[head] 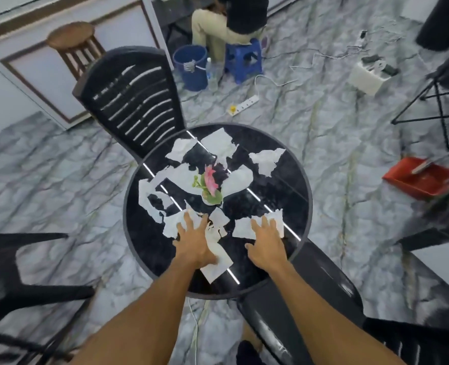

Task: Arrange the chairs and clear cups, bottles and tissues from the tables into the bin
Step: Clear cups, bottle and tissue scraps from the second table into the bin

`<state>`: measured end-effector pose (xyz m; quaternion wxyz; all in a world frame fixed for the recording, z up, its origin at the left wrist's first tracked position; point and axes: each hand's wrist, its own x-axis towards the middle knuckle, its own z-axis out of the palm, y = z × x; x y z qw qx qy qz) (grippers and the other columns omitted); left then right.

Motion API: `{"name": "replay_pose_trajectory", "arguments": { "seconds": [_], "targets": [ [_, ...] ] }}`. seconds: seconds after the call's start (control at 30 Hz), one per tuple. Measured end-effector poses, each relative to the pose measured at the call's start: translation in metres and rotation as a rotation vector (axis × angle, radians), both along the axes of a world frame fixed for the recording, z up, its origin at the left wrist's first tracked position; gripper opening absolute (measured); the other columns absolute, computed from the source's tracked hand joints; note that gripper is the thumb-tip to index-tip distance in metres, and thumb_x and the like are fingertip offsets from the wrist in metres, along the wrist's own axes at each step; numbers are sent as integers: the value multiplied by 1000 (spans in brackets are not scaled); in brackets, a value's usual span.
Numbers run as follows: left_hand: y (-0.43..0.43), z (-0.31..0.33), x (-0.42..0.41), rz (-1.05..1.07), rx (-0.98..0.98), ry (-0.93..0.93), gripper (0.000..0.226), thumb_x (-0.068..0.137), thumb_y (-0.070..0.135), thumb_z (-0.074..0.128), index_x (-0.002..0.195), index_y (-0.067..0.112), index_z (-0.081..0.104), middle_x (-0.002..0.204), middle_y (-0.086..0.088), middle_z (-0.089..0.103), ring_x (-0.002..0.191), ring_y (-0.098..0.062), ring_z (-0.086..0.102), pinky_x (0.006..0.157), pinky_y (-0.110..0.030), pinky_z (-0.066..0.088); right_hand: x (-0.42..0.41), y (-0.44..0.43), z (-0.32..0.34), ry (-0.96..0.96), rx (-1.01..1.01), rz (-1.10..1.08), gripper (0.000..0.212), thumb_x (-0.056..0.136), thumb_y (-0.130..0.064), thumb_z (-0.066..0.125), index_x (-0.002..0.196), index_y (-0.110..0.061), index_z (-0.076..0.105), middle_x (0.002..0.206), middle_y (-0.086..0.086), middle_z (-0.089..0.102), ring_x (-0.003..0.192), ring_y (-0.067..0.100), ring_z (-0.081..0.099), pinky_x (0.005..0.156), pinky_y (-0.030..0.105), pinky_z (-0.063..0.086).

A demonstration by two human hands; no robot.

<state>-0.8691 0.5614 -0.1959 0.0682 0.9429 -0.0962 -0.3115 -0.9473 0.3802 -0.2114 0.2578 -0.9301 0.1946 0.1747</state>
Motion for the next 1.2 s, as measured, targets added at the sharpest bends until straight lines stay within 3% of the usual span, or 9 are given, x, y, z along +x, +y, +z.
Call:
{"name": "replay_pose_trajectory", "arguments": {
  "seconds": [0.07,0.17,0.3,0.37,0.47,0.67,0.87,1.03,1.2],
  "targets": [
    [6,-12,3,-61,-1,-46,100,68,43,83,151,35,27,157,-9,18,142,-41,19,107,-54,39,7,14,-2,-26,78,38,76,93,-24,60,155,-22,16,162,9,10,150,32,3,119,44,25],
    [10,-21,-2,-82,-180,-172,43,73,18,71,116,22,65,113,0,60,109,-26,55,86,-31,48,18,38,-4,-105,130,181,76,86,-18,60,152,-18,22,157,11,24,145,32,18,116,49,29],
    [10,-1,-11,132,-466,-145,21,65,1,60,58,20,54,62,8,59,58,-8,52,52,-17,36,29,62,-5,-132,67,354,76,83,-30,63,149,-20,27,155,9,30,143,30,24,115,48,26],
    [15,4,-12,187,-529,-132,17,67,5,59,58,19,54,56,7,58,51,-7,52,48,-19,38,32,69,-5,-169,-17,399,60,81,-33,63,138,-23,43,142,2,46,132,27,37,105,45,35],
    [32,9,-9,248,-569,-172,10,71,7,65,73,17,66,67,7,67,64,-8,63,56,-27,51,37,74,2,-221,-78,371,26,85,-21,59,111,-22,64,111,-4,61,114,23,50,90,36,44],
    [68,19,18,444,-598,-228,31,71,-1,73,91,23,71,79,14,67,76,-2,64,60,-6,45,48,80,16,-135,14,188,30,83,2,56,105,-13,70,103,6,63,101,24,60,82,34,53],
    [88,24,54,513,-671,-218,34,75,11,76,106,22,68,85,13,64,78,-5,63,63,-18,50,63,104,13,-117,-13,231,60,70,-20,68,128,-22,53,127,-4,50,116,23,47,93,34,48],
    [104,20,95,425,-593,-283,63,75,7,73,132,21,52,109,2,62,102,-21,62,80,-18,47,80,126,18,-34,-26,209,51,70,-29,63,120,-18,59,134,-3,47,123,25,41,96,35,48],
    [126,-8,133,256,-291,-195,103,75,8,72,156,31,12,161,-11,11,110,-25,55,76,-26,46,108,140,12,-42,-55,173,19,78,3,59,91,-9,66,95,3,56,90,20,49,66,28,40]
  ]
}}
